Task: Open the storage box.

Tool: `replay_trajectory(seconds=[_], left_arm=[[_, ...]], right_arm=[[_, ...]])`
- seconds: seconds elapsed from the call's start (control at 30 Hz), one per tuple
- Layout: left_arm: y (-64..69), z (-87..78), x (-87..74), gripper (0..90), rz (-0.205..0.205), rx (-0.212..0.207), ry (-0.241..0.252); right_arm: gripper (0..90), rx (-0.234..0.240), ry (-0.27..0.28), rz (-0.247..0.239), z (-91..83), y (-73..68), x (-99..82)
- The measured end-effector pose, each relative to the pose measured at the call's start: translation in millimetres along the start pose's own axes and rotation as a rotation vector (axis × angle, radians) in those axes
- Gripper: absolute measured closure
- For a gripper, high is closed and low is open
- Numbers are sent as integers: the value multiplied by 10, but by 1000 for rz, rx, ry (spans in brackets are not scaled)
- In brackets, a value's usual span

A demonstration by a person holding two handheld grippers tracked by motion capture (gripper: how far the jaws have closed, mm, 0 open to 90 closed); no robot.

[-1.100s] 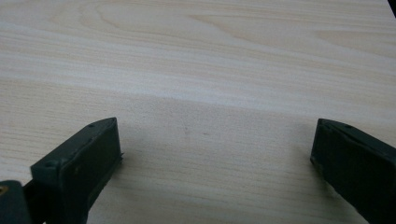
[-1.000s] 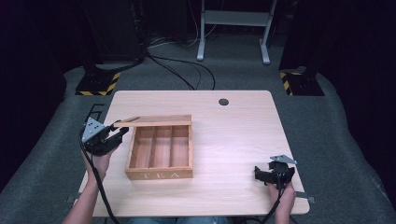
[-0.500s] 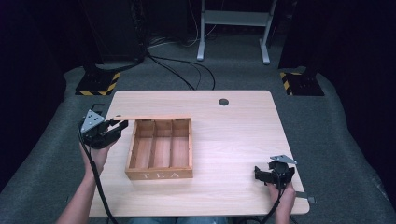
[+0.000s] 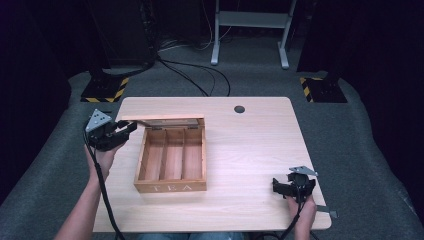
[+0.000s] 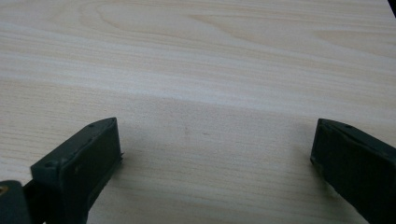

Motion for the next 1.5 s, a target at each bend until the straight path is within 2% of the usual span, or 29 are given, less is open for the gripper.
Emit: replay_trajectory(seconds=[0.3,1.5], left_arm=[[-33,45,74,622,5,-4,-10],[-39,45,69,621,5,-11,-7]], right_arm=[[11,0,0,1,0,-1,0],[11,0,0,0,0,0,0]])
Point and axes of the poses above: each handheld gripper's, and its own axes: z roughly forward along the jaws, x roughly out of its top, y roughly to its right, the point moved 1 cm from there along z, roughly forward along the jaws, and after that the axes turned 8 degrees about x, right-handed, at the moved point
